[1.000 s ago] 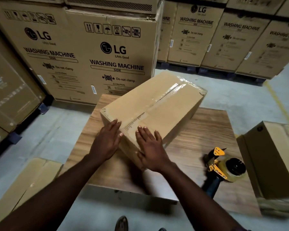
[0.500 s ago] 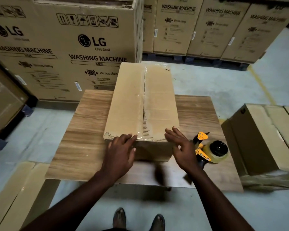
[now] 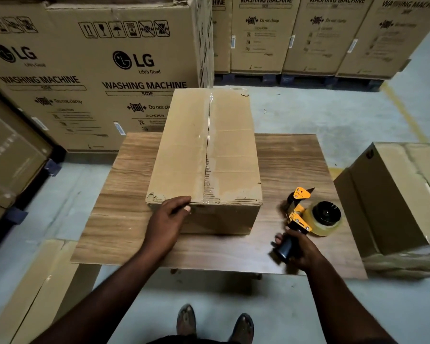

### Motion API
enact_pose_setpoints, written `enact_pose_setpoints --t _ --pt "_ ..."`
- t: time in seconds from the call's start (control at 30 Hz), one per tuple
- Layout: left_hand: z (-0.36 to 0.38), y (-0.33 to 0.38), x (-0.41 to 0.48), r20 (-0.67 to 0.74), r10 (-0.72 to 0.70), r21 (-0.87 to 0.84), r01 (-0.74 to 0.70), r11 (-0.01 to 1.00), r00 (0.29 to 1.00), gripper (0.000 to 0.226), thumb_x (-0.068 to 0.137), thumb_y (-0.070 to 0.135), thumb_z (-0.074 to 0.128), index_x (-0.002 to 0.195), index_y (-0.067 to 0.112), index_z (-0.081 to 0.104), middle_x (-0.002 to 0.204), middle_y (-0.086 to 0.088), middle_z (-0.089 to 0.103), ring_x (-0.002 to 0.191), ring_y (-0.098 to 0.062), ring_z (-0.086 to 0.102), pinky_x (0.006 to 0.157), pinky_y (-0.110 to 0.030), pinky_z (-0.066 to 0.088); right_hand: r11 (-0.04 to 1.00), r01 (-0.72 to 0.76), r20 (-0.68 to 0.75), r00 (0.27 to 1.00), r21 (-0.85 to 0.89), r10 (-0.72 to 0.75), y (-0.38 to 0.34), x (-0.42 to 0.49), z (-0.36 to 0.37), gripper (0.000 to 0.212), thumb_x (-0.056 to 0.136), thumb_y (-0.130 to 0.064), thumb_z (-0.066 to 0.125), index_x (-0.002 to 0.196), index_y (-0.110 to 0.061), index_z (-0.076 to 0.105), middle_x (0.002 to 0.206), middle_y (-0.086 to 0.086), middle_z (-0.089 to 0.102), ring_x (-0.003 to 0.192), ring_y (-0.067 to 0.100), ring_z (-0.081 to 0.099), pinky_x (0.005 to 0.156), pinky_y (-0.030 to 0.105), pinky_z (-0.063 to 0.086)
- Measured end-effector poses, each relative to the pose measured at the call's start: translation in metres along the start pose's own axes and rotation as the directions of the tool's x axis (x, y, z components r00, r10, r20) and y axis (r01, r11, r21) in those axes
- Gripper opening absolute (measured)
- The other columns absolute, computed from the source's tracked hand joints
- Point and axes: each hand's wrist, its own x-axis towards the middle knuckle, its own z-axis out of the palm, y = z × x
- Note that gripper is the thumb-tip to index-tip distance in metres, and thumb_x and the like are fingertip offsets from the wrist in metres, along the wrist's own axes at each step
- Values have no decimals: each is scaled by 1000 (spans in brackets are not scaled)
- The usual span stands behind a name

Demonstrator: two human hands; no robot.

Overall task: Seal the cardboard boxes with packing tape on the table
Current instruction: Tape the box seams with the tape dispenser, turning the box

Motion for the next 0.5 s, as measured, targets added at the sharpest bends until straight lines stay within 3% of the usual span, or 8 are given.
enact_pose_setpoints --t 0.1,0.2,0.3,0.43,0.5 --pt "0 9 -12 46 -60 -56 62 996 997 26 97 13 62 117 25 74 119 12 70 111 5 60 104 -29 46 999 39 -73 997 17 -38 -2 5 7 11 83 -13 60 77 -11 50 66 6 52 56 20 51 65 36 47" --pt "4 19 -21 115 -137 -184 157 970 984 25 99 13 59 113 27 75 113 14 73 112 -4 62 96 -33 49 988 152 -203 969 25 -143 -9 5 17 23 88 -11 53 66 -15 45 49 1 44 44 18 43 46 26 39" --pt "13 27 -30 248 -254 -278 320 906 935 25 101 16 54 111 24 75 109 9 75 112 -11 63 90 -28 47 951 301 -303 915 69 -268 -22 0 35 28 89 -15 52 63 -19 43 43 -3 40 35 15 37 41 18 34" --pt "25 35 -35 417 -326 -342 479 808 848 27 103 18 49 114 17 74 116 3 74 115 -15 64 91 -29 46 864 499 -264 844 69 -466 -34 -27 62 25 90 -13 59 67 -17 49 51 1 45 38 15 41 42 20 34" --pt "29 42 -31 490 -335 -381 543 749 805 28 103 19 47 118 14 71 120 -2 73 109 -15 66 91 -29 46 749 662 -186 735 -7 -652 -36 -51 75 18 94 -10 62 77 -13 57 55 1 50 41 15 46 44 24 37"
